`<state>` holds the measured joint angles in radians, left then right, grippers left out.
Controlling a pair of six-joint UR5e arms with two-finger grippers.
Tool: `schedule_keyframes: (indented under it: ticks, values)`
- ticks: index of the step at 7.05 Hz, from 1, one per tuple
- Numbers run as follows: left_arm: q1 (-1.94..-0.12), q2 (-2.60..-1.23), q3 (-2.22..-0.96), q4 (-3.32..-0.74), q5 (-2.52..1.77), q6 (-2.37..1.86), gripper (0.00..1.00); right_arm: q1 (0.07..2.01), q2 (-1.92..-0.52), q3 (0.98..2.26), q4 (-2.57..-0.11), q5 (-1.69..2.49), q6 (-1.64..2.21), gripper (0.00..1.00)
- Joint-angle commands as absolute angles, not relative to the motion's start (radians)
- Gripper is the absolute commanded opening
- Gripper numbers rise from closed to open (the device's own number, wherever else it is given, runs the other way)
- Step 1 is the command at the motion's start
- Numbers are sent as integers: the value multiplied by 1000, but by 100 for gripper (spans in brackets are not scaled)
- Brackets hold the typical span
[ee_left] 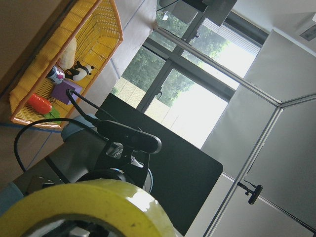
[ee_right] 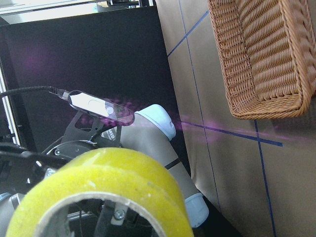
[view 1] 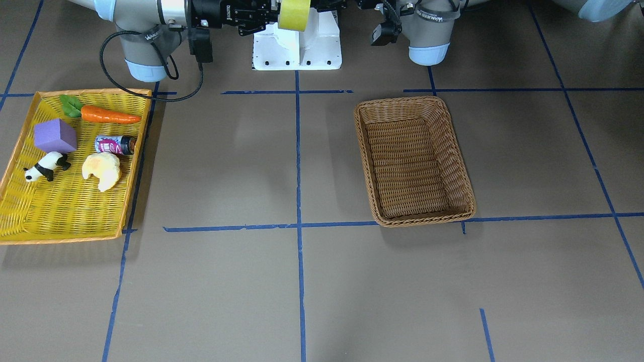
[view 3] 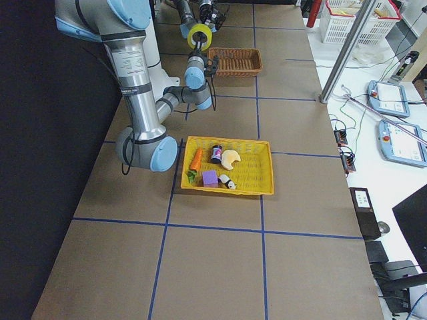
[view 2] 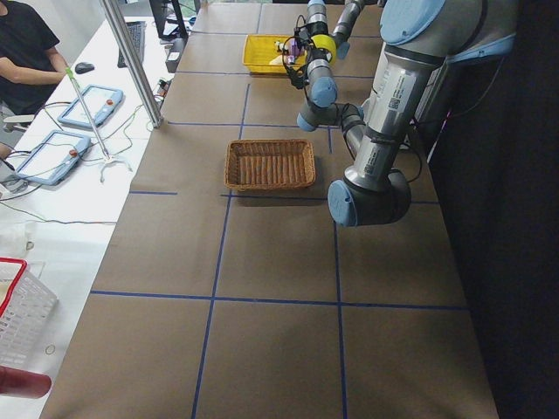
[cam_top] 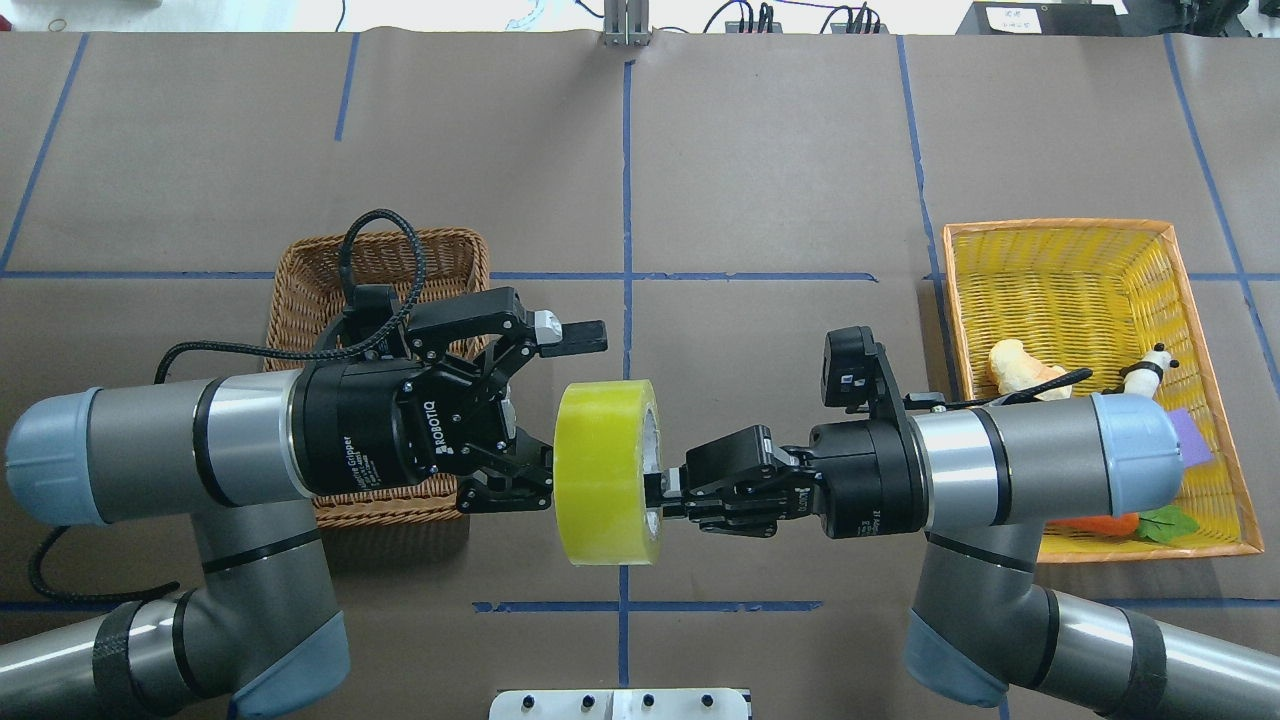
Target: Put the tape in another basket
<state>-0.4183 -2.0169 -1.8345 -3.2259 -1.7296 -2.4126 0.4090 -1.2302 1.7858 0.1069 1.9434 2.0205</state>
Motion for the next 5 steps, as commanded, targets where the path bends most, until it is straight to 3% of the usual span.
schedule_keyframes:
  ticks: [1,2,3,5]
  values:
    - [-417,-2014,-1838,-3226,-1726,-2411,59,410,-1230,1783,113,1944,2016,15]
    - [-417,-2008,-1847,-3224,-1726,-2411,8,408,-1230,1779,117,1945,2008,95]
    - [-417,-2008,-1850,-3223,-1729,-2413,0,408,-1230,1779,118,1944,2008,100]
    - [-417,-2009,-1852,-3217,-1735,-2413,0,411,-1230,1779,120,1942,2003,100]
